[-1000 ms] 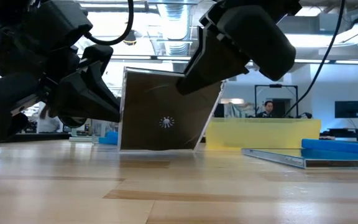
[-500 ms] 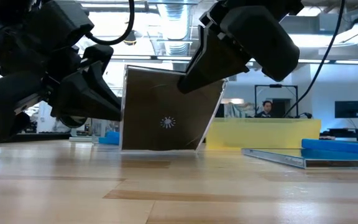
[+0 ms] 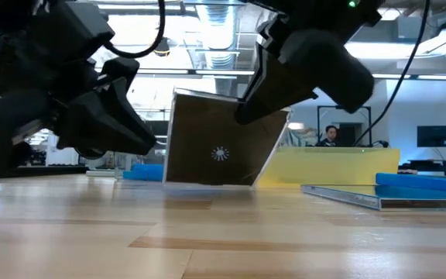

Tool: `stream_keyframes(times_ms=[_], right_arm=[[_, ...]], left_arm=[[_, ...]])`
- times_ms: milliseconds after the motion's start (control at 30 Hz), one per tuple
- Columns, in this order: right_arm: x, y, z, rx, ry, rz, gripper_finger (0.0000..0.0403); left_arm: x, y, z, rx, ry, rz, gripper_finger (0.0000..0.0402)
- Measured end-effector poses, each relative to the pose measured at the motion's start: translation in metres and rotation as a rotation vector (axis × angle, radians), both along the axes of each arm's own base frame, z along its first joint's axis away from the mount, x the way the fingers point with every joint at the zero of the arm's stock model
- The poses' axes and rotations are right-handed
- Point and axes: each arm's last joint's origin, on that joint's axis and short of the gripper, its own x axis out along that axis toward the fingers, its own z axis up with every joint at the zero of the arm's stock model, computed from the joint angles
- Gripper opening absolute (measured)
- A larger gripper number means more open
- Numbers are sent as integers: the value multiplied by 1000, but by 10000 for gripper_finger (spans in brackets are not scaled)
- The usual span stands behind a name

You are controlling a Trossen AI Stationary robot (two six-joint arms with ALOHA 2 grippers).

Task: Pick & place jewel cases by type
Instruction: Put the left black CD case into the yellow bin

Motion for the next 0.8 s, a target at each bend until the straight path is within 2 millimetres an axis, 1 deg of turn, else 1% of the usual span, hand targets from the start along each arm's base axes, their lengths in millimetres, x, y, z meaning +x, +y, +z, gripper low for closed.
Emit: stream_keyframes(times_ms=[200, 333, 433, 567, 800], right_arm=[[0, 0, 0, 3, -3, -2, 53], [0, 0, 0, 1, -7, -6, 53], [-1, 0, 1, -14, -19, -25, 53], [-5, 1, 5, -35, -29, -46, 53], [-16, 4, 20, -68, -62, -60, 53]], left_arm=[[0, 0, 1, -6, -8, 6, 130], [0, 0, 1, -2, -8, 10, 154], [0, 1, 1, 7, -14, 28, 161], [0, 1, 0, -2, -8, 41, 161], [-2, 2, -2, -25, 9, 65, 154]])
